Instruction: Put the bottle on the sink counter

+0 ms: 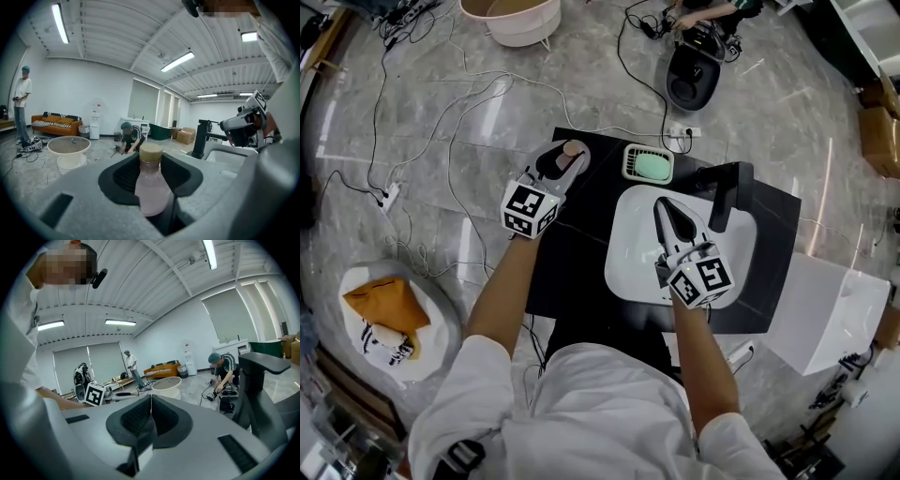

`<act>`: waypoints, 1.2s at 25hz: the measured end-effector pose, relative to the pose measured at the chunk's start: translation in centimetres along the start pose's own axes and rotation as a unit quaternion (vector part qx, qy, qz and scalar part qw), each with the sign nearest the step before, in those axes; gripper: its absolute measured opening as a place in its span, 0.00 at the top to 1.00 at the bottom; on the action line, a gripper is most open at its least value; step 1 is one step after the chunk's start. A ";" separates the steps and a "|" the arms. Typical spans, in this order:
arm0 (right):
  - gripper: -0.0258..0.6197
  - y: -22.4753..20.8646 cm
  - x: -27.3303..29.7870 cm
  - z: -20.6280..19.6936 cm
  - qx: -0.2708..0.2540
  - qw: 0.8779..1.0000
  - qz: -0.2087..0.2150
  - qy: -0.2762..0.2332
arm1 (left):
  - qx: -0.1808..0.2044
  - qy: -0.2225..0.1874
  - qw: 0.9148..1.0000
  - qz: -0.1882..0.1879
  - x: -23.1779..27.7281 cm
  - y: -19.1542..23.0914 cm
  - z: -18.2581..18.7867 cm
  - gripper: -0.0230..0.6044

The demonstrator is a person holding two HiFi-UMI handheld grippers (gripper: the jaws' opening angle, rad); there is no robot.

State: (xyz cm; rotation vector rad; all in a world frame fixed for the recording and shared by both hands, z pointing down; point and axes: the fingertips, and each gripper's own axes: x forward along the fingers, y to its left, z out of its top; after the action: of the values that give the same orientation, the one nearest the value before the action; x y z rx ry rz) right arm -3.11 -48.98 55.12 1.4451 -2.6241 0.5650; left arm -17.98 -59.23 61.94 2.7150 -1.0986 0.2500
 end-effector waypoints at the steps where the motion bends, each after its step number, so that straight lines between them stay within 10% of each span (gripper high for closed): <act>1: 0.94 -0.1 -0.1 0.0 0.001 1.000 0.000 -0.001 | 0.000 -0.001 1.000 0.001 0.1 0.0 0.0 0.73; 30: 0.94 0.6 -0.4 -0.7 0.011 1.000 0.005 0.000 | 0.009 0.013 1.000 -0.002 0.5 -0.6 -1.4 0.73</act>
State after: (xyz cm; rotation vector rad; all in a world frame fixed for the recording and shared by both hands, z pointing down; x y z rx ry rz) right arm -3.44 -48.10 55.52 1.4399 -2.6351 0.5962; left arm -17.29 -58.82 63.39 2.7214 -1.0905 0.2941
